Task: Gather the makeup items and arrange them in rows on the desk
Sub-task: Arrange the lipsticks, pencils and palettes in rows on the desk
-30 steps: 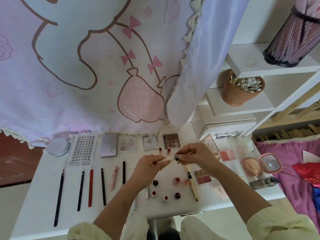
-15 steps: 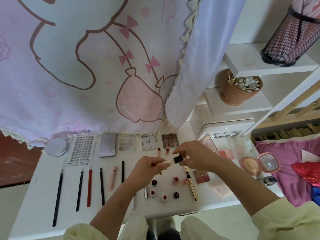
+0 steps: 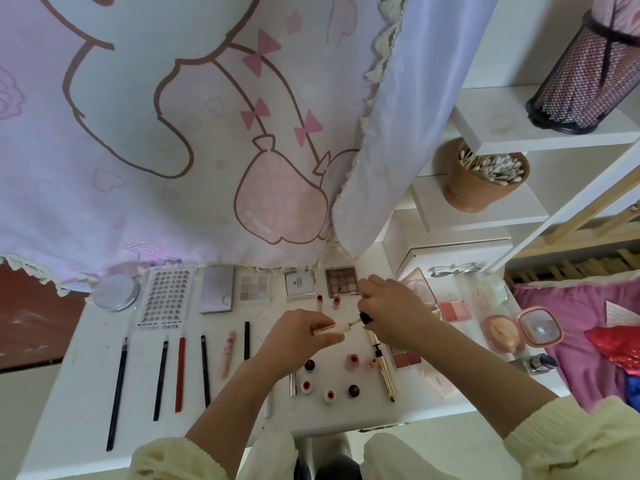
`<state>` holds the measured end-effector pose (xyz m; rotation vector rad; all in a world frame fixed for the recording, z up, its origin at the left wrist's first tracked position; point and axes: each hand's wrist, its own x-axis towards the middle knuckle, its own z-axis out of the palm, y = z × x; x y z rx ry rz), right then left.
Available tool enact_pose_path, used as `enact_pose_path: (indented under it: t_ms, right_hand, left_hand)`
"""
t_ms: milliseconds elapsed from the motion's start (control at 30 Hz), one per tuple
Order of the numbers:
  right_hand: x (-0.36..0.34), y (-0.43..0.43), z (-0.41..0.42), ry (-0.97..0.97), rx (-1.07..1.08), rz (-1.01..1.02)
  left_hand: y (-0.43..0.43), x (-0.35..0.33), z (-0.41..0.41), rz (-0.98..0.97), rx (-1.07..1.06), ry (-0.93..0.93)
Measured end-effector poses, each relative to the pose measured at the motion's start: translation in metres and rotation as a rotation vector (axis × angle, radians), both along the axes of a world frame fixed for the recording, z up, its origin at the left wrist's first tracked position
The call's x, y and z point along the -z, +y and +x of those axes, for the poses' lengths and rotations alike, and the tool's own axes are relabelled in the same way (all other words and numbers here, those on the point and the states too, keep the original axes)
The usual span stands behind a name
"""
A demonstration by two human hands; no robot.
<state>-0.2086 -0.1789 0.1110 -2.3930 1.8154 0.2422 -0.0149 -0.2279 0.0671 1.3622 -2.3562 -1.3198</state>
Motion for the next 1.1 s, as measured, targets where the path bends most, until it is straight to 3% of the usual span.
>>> enact_pose_path:
  t_ms: [133,367,600,833,1100]
  right_hand:
    - [0.002,0.001,-0.008,-0.060,0.074,0.011]
    - [0.018,0.003,-0.019,-0.514,0.493,0.086]
    - [0.050,-0.002,-0.012,-0.708,0.655,0.169]
    - [0.087,-0.007,-0.002,-0.655,0.645,0.264]
    - [0.109,-0.021,0.006,-0.500,0.516,0.314]
  left_hand:
    - [0.001,0.004,0.002,0.035,0.012,-0.018]
    - [0.006,0.016,0.005,0.211,-0.179,0.182]
    - [0.001,0.034,0.005,0.263,-0.347,0.167]
    - [0.000,0.051,-0.002,0.168,-0.418,0.075]
    - [-0.007,0.071,-0.012,0.142,-0.313,-0.024]
